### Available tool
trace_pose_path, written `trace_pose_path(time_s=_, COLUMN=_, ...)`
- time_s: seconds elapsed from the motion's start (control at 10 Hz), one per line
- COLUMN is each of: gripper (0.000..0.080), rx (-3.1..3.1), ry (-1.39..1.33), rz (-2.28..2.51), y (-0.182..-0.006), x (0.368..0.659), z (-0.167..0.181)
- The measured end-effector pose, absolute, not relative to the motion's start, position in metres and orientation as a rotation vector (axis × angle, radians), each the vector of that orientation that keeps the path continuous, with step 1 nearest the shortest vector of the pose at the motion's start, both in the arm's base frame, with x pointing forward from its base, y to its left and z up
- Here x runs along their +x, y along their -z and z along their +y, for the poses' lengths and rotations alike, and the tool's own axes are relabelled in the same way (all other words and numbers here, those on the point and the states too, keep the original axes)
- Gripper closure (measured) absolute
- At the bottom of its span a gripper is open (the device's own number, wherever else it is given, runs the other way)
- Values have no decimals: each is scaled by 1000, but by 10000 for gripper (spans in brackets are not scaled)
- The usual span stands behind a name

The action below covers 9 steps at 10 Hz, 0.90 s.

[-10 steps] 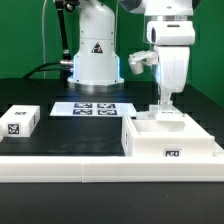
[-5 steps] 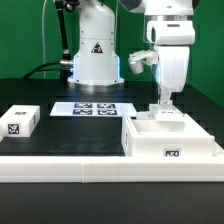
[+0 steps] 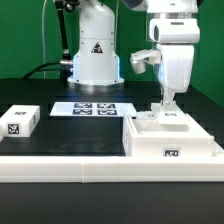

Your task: Assemble cabinet

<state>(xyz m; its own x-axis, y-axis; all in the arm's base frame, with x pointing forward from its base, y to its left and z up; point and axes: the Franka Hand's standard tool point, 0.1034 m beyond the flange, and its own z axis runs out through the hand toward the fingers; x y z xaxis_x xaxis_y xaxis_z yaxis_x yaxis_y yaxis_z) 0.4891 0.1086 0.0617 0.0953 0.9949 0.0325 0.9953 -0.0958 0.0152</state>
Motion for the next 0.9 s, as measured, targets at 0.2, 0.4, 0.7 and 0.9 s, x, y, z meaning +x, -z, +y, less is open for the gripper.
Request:
trace_pose_path(time_s=0.2, gripper=729, rx=-2317, ry=56, rz=-2106, y=-62, x=489, z=109)
trace_pose_path(time_s=0.4, gripper=729, rx=-2317, ry=56, rz=-2106, y=-62, x=489, z=109)
trace_pose_path(time_s=0.7, gripper=729, rx=-2317, ry=56, rz=-2106, y=-62, x=491, z=109)
trace_pose_path(time_s=0.9, gripper=729, rx=-2321, ry=56, rz=-2099, y=-63, x=510, z=109)
